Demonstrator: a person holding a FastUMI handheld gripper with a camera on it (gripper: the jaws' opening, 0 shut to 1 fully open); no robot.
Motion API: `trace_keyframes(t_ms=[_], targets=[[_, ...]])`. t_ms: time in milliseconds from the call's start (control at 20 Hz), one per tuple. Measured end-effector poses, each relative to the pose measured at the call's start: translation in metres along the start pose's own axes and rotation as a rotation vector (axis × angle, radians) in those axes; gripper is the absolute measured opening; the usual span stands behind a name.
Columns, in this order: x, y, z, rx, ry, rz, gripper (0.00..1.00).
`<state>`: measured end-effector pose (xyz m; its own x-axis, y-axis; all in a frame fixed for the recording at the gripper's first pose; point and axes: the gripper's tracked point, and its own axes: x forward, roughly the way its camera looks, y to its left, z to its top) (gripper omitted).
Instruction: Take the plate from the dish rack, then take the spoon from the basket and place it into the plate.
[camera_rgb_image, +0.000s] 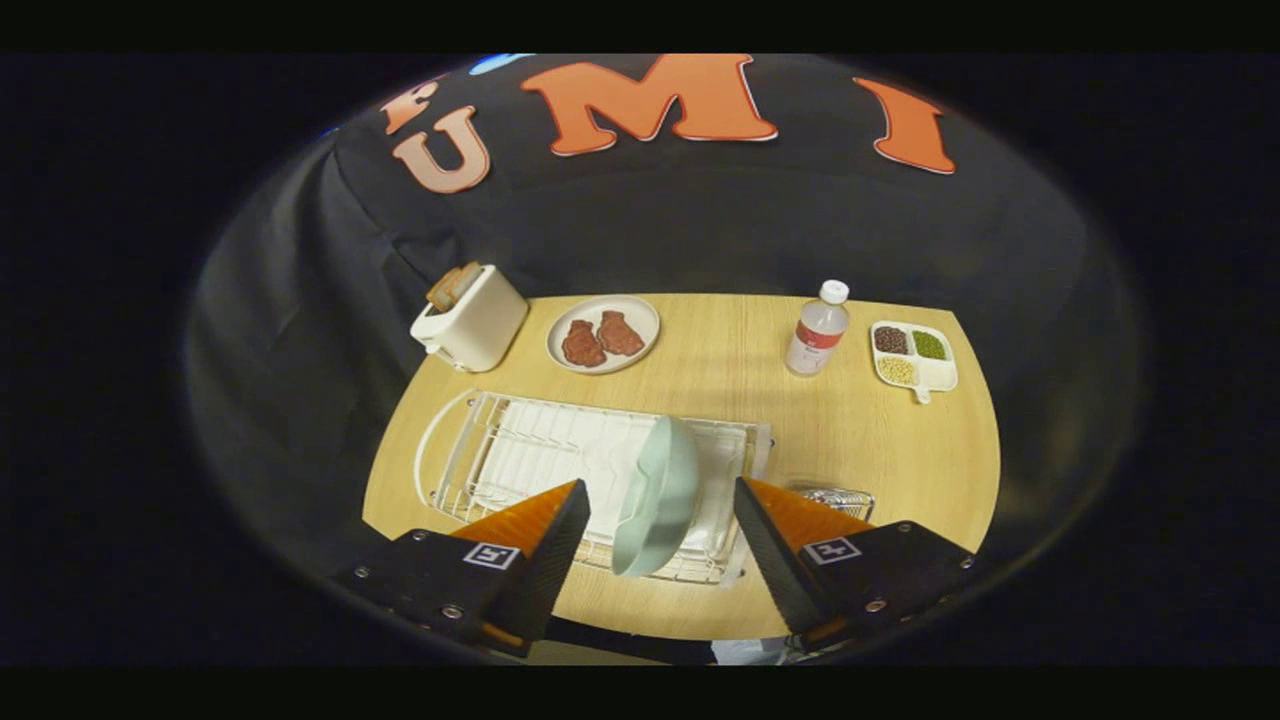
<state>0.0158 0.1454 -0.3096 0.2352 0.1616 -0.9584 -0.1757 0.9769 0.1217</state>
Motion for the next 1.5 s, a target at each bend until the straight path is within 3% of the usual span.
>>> trace_keyframes(t_ms=[600,700,800,950,1350,1500], targets=[[0.059,0.014,-0.033,0.023,0.186,-0.087,0.70],[0.064,0.016,-0.042,0.007,0.210,-0.118,0.64],[0.068,0.016,-0.051,-0.010,0.233,-0.151,0.51],[0.068,0.011,-0.052,-0.004,0.229,-0.217,0.39],[0.035,-0.016,-0.028,0.027,0.112,-0.350,0.27],[0.017,-0.011,-0.031,0.062,0.090,-0.297,0.23]])
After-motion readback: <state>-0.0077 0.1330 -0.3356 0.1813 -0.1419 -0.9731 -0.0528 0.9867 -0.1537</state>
